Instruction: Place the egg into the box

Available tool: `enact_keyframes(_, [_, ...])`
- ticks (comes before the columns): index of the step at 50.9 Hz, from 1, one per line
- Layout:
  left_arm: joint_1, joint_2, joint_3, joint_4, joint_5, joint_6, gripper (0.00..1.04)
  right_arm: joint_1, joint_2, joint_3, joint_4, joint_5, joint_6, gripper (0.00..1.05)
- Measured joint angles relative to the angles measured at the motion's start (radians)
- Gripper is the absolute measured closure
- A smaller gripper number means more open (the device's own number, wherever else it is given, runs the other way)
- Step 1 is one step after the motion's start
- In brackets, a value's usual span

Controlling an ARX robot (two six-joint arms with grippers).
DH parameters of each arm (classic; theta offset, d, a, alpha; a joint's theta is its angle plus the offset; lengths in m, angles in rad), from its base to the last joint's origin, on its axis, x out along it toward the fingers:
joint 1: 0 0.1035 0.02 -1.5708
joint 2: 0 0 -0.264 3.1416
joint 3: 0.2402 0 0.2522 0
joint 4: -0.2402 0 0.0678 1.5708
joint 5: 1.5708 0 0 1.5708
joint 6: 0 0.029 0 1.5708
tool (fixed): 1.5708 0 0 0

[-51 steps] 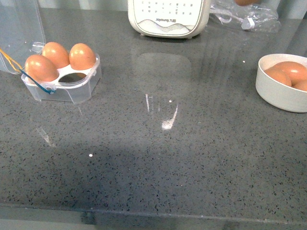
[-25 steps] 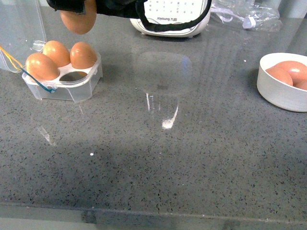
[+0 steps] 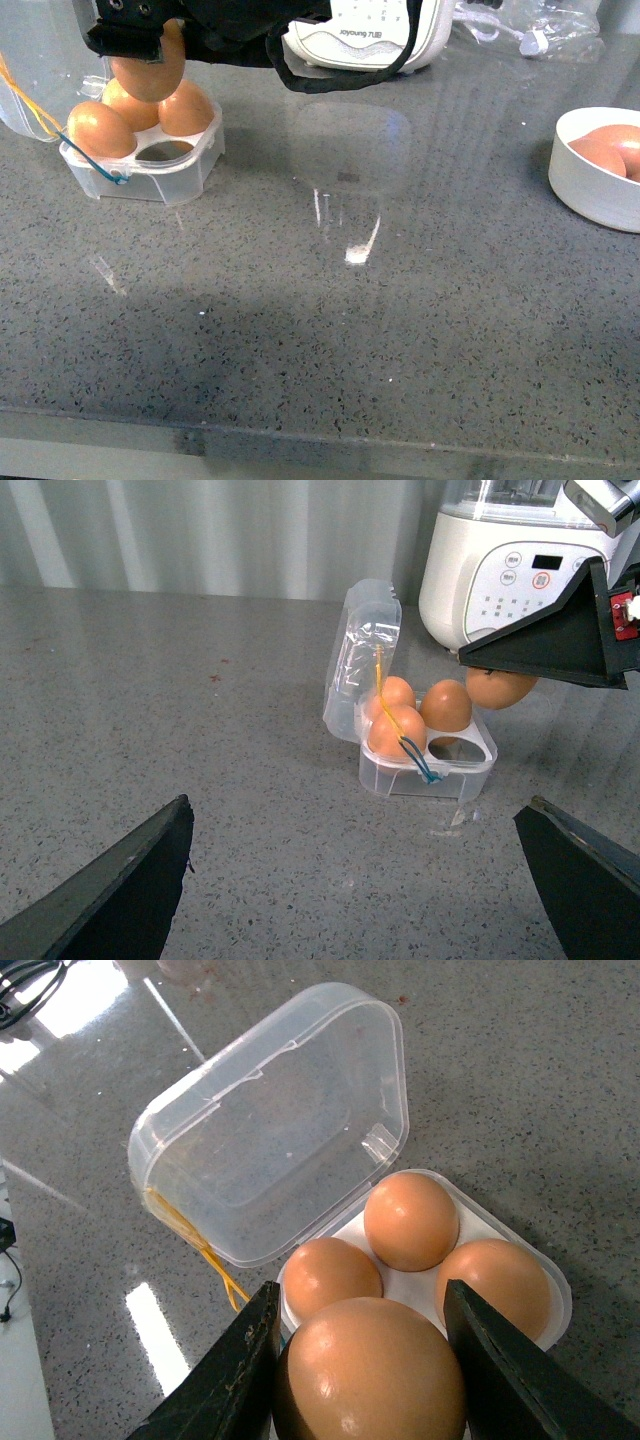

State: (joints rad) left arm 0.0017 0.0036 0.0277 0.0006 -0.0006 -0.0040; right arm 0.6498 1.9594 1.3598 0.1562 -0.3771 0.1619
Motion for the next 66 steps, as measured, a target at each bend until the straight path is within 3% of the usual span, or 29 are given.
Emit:
enact_keyframes(28, [0.0, 0.0, 0.0, 0.0, 0.0, 0.0, 0.07, 0.002, 0.051, 0.069, -0.042, -0.01, -0.013, 0.62])
enact_keyframes(38, [0.0, 0.0, 0.0, 0.0, 0.0, 0.0, 0.07, 0.0, 0.084, 0.106, -0.075, 0.005, -0.019, 0.37])
enact_keyframes(46, [0.0, 0.0, 0.0, 0.0, 0.0, 0.0, 0.07, -0.001, 0.086, 0.108, -0.044, 0.021, 0.001, 0.06])
enact_keyframes(49, [0.0, 0.0, 0.0, 0.0, 0.0, 0.0, 0.07, -0.004, 0.076, 0.094, -0.023, 0.037, 0.006, 0.07])
enact_keyframes(54, [0.0, 0.0, 0.0, 0.0, 0.0, 0.0, 0.07, -0.017, 0.038, 0.047, 0.025, 0.074, 0.034, 0.07])
enact_keyframes(66, [0.0, 0.0, 0.0, 0.0, -0.001, 0.0, 0.07, -0.106, -0.241, -0.234, 0.154, 0.367, 0.107, 0.07])
